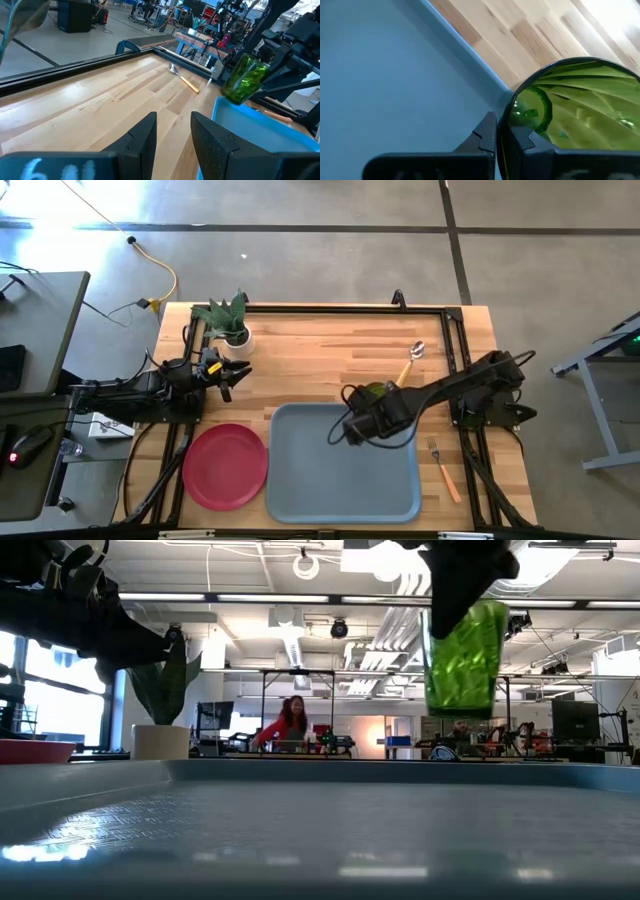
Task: Pick and place plate/cup/fork/spoon on tray
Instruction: Put the green cup on the blue tray
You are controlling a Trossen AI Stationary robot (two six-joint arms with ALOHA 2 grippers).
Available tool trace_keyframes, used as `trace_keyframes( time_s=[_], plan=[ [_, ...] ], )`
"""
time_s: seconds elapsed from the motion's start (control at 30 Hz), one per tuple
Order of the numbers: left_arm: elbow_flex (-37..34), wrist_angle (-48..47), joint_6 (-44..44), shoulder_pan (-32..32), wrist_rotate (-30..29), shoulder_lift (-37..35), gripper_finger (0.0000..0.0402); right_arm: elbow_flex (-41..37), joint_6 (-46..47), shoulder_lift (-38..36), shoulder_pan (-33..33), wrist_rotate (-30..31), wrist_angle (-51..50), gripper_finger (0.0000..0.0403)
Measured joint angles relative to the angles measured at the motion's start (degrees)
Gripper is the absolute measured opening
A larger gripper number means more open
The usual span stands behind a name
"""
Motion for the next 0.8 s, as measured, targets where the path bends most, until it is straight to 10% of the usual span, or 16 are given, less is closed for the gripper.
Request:
trace_keyframes(
  time_s=[0.8],
  plan=[
    [0.0, 0.02, -0.13, 0.0, 0.0, 0.0, 0.011, -4.1, 20.75, 0.07, 13.09, -6.43, -0.23, 0.0]
  ],
)
